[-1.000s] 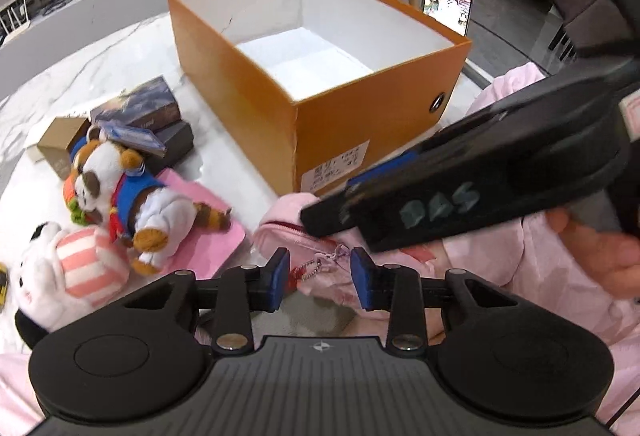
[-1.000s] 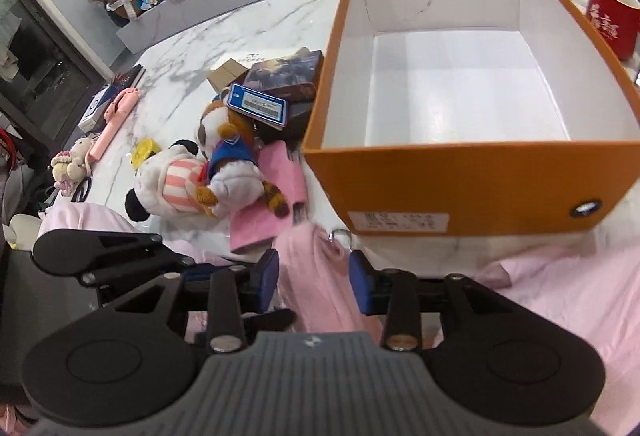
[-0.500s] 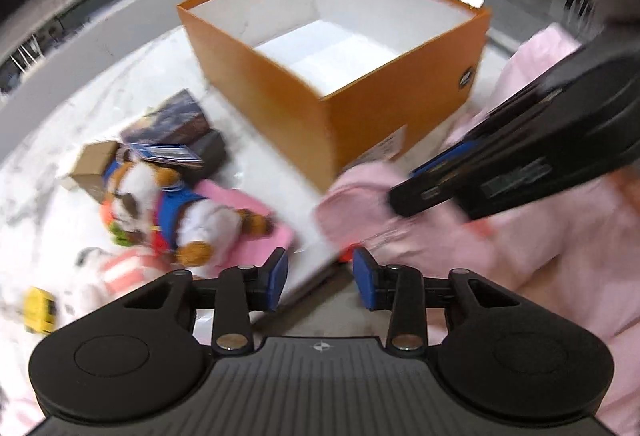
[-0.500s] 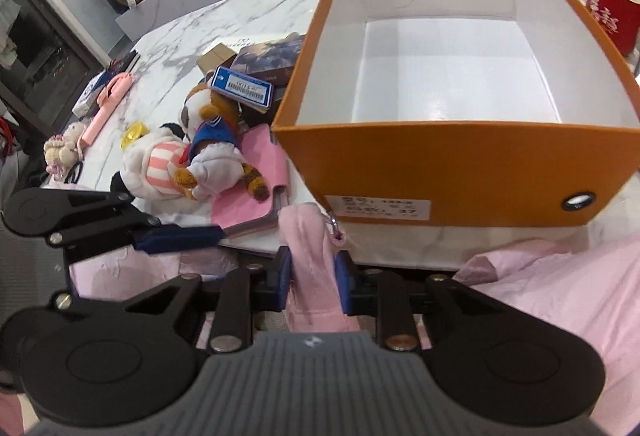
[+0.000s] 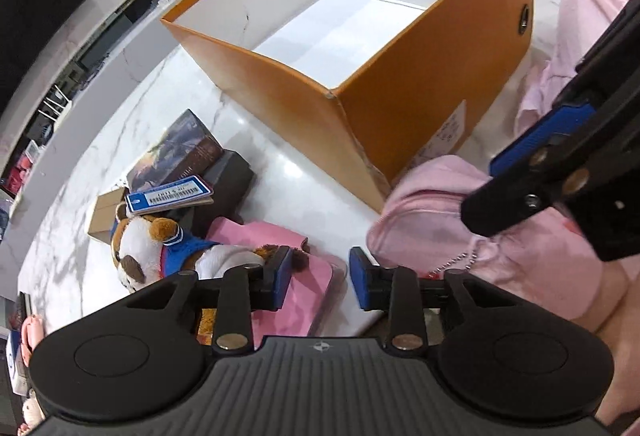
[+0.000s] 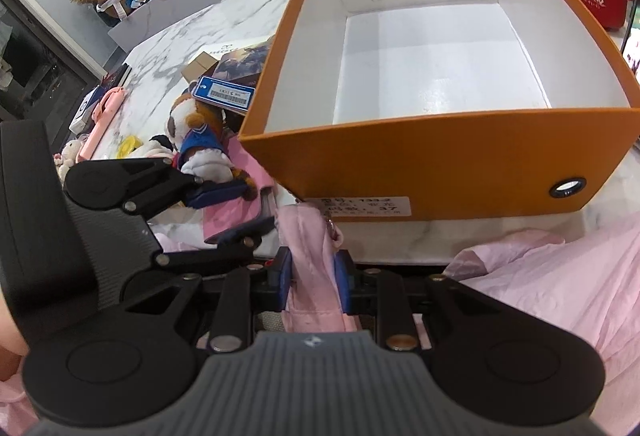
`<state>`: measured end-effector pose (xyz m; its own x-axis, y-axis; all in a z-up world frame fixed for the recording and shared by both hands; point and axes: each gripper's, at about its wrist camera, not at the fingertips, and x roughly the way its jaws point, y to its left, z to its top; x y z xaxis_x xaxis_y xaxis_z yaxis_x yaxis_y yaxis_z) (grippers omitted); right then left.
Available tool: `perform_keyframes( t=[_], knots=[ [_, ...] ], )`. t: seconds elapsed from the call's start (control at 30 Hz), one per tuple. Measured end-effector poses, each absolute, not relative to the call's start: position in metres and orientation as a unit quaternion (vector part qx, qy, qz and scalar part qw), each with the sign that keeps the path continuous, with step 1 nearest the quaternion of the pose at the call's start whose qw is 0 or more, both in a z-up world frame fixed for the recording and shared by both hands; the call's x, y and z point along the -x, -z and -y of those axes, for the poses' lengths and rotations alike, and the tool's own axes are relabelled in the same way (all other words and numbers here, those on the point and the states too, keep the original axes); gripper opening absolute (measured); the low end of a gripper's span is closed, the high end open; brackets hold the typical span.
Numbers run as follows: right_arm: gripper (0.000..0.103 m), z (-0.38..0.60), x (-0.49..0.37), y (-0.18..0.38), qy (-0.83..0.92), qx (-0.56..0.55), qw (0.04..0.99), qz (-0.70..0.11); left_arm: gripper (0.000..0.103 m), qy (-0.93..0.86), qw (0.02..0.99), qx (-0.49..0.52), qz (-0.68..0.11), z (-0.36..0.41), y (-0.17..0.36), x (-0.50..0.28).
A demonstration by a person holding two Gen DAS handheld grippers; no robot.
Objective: Organize objects
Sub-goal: 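Grasp the pink pouch with the left tool while the right tool holds the bag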
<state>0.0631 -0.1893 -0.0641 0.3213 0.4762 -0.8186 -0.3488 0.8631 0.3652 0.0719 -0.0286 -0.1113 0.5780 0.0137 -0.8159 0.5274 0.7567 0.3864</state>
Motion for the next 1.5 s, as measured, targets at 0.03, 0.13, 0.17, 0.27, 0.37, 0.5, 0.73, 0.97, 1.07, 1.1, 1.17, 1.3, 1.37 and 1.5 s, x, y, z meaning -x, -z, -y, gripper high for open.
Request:
perform_keyframes(
  t=[0.03, 0.13, 0.17, 0.27, 0.37, 0.5, 0.73, 0.97, 1.07, 1.1, 1.17, 1.3, 1.37, 1.5],
  knots=[
    [0.026, 0.19, -0.063, 0.065, -0.254, -0.064, 0.809, -0.526, 0.027, 0.148, 0.833, -0.317, -0.429, 0.028, 0.112, -0.072],
    [0.026, 0.19, -0.065, 0.067, -0.253, -0.069, 0.807, -0.529, 0.018, 0.143, 0.842, -0.297, -0.428, 0.025, 0.111, -0.073],
    [0.026, 0.19, -0.066, 0.067, -0.253, -0.067, 0.807, -0.529, 0.012, 0.144, 0.843, -0.293, -0.427, 0.024, 0.11, -0.073],
    [0.026, 0.19, -0.066, 0.068, -0.253, -0.065, 0.808, -0.529, 0.0, 0.145, 0.849, -0.279, -0.425, 0.023, 0.107, -0.067],
    [0.026, 0.19, -0.065, 0.068, -0.252, -0.066, 0.808, -0.528, 0.0, 0.134, 0.855, -0.28, -0.415, 0.022, 0.104, -0.057],
    [0.026, 0.192, -0.065, 0.068, -0.249, -0.073, 0.807, -0.531, 0.0, 0.131, 0.862, -0.258, -0.416, 0.016, 0.092, -0.046],
    [0.026, 0.189, -0.071, 0.063, -0.25, -0.067, 0.797, -0.546, 0.019, 0.113, 0.843, -0.318, -0.419, 0.016, 0.101, -0.047],
    [0.028, 0.189, -0.07, 0.064, -0.249, -0.074, 0.796, -0.546, 0.038, 0.115, 0.837, -0.331, -0.419, 0.025, 0.115, -0.059],
    [0.029, 0.191, -0.07, 0.065, -0.249, -0.078, 0.796, -0.546, 0.033, 0.109, 0.831, -0.339, -0.427, 0.027, 0.125, -0.065],
    [0.029, 0.191, -0.069, 0.065, -0.249, -0.078, 0.797, -0.545, 0.029, 0.109, 0.833, -0.339, -0.423, 0.027, 0.125, -0.064],
    [0.031, 0.193, -0.068, 0.066, -0.248, -0.079, 0.798, -0.543, 0.022, 0.108, 0.839, -0.333, -0.418, 0.027, 0.123, -0.062],
    [0.031, 0.194, -0.066, 0.068, -0.247, -0.085, 0.797, -0.544, 0.005, 0.108, 0.85, -0.313, -0.411, 0.025, 0.115, -0.053],
    [0.031, 0.193, -0.066, 0.067, -0.247, -0.082, 0.798, -0.544, 0.004, 0.11, 0.857, -0.295, -0.407, 0.023, 0.106, -0.047],
    [0.03, 0.192, -0.063, 0.063, -0.25, -0.079, 0.799, -0.541, 0.003, 0.113, 0.872, -0.268, -0.394, 0.019, 0.089, -0.031]
  ],
)
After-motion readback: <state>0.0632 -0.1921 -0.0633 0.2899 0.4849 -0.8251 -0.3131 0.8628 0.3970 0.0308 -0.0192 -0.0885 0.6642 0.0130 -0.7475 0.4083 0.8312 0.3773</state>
